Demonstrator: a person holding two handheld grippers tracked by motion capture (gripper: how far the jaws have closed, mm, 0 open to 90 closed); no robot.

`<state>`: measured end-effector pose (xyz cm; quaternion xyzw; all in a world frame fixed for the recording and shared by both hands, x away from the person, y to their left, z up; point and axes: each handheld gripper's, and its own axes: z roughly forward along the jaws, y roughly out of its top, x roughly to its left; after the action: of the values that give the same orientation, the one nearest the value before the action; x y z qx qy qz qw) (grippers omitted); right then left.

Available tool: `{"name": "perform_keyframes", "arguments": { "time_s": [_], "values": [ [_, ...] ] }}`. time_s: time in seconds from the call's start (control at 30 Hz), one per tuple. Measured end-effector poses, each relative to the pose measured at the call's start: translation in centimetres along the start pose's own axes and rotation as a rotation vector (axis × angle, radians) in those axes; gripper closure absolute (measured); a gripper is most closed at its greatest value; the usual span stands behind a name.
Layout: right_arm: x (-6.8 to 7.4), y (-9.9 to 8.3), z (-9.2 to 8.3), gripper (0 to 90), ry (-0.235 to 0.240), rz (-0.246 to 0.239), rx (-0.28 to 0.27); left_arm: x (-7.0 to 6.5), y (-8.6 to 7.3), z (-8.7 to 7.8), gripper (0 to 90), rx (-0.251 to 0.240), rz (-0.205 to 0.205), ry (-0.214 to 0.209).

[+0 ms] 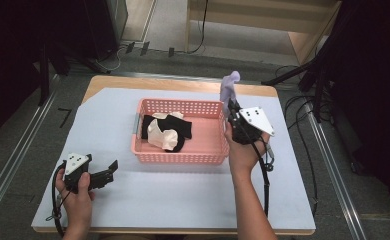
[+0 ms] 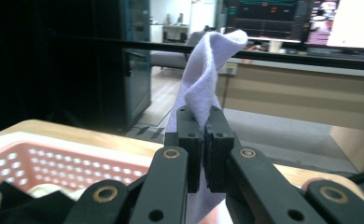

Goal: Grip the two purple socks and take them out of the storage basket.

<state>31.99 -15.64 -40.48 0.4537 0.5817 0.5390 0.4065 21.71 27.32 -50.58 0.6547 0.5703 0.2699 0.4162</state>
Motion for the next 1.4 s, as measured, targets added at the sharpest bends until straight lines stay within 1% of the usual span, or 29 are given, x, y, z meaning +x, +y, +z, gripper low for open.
{"name": "perform_keyframes", "arguments": {
  "time_s": [0.1,0.13,0.2,0.27,0.37,0.5,0.53,0.6,0.63,0.67,0.7,0.73,0.8,0.83,0.93,0.97,1.03,1.13,1.2,1.27,1.33,1.37,1.4],
  "values": [
    [-1.5,-0.4,-0.6,87.2,-0.034,0.019,0.006,0.0,0.0,0.0,5.8,-0.003,-0.002,0.001],
    [-2.0,-0.6,-0.8,87.2,-0.045,0.018,0.012,0.0,0.0,0.0,5.8,-0.004,-0.001,0.001],
    [-3.0,-1.2,-1.2,87.2,-0.071,0.016,0.033,-0.1,0.0,0.0,5.8,-0.002,-0.001,0.002],
    [-3.9,-2.1,-1.6,87.2,-0.097,0.026,0.054,-0.1,0.0,0.0,5.8,-0.003,0.0,0.003],
    [-5.3,-3.8,-2.1,87.2,-0.129,0.046,0.103,-0.1,0.0,0.0,5.8,-0.001,0.001,0.005],
    [-6.7,-6.2,-2.7,86.8,-0.151,0.088,0.186,-0.1,0.0,0.0,5.8,-0.003,0.001,0.006],
    [-7.1,-6.8,-2.8,85.4,-0.147,0.102,0.209,-0.1,0.0,0.0,5.8,-0.002,0.004,0.005],
    [-7.7,-7.7,-2.9,75.2,-0.14,0.149,0.257,-0.1,0.0,-0.1,5.8,0.002,0.006,0.003],
    [-8.1,-8.0,-3.1,70.6,-0.131,0.173,0.267,-0.1,0.0,-0.1,5.8,-0.001,0.005,0.003],
    [-8.4,-8.3,-3.3,64.8,-0.124,0.203,0.273,-0.2,0.0,-0.1,5.8,-0.004,0.007,0.003],
    [-8.7,-8.4,-3.5,60.5,-0.122,0.217,0.272,-0.2,-0.1,-0.1,5.8,-0.006,0.006,0.004],
    [-8.9,-8.5,-3.8,58.3,-0.125,0.227,0.27,-0.2,-0.1,-0.1,5.8,-0.007,0.007,0.005],
    [-9.3,-8.5,-4.5,51.8,-0.114,0.247,0.259,-0.2,-0.1,-0.1,5.8,-0.008,0.008,0.005],
    [-9.4,-8.5,-4.9,48.3,-0.117,0.262,0.264,-0.2,-0.1,-0.1,5.8,-0.009,0.008,0.006],
    [-9.9,-8.8,-6.1,39.8,-0.139,0.25,0.284,-0.2,-0.1,-0.1,5.8,-0.009,0.011,0.011],
    [-9.9,-8.9,-6.5,39.0,-0.138,0.249,0.283,-0.3,-0.1,-0.1,5.8,-0.01,0.011,0.011],
    [-10.0,-9.4,-7.4,36.7,-0.126,0.235,0.287,-0.3,-0.1,-0.1,5.8,-0.01,0.011,0.009],
    [-10.6,-10.0,-8.6,34.1,-0.09,0.218,0.306,-0.3,-0.1,-0.1,5.8,-0.011,0.015,0.013],
    [-11.0,-10.4,-9.4,32.2,-0.084,0.216,0.321,-0.3,-0.1,-0.1,6.0,-0.014,0.016,0.014],
    [-11.5,-10.8,-10.3,31.1,-0.072,0.206,0.309,-0.4,-0.1,-0.1,6.1,-0.014,0.019,0.015],
    [-11.9,-11.1,-11.1,29.4,-0.077,0.215,0.316,-0.4,-0.1,-0.2,6.1,-0.015,0.02,0.017],
    [-12.2,-11.2,-11.5,28.7,-0.068,0.205,0.315,-0.4,-0.1,-0.1,6.1,-0.016,0.021,0.017],
    [-12.4,-11.4,-11.9,27.6,-0.069,0.202,0.318,-0.4,-0.1,-0.2,6.1,-0.014,0.022,0.018]
  ]
}}
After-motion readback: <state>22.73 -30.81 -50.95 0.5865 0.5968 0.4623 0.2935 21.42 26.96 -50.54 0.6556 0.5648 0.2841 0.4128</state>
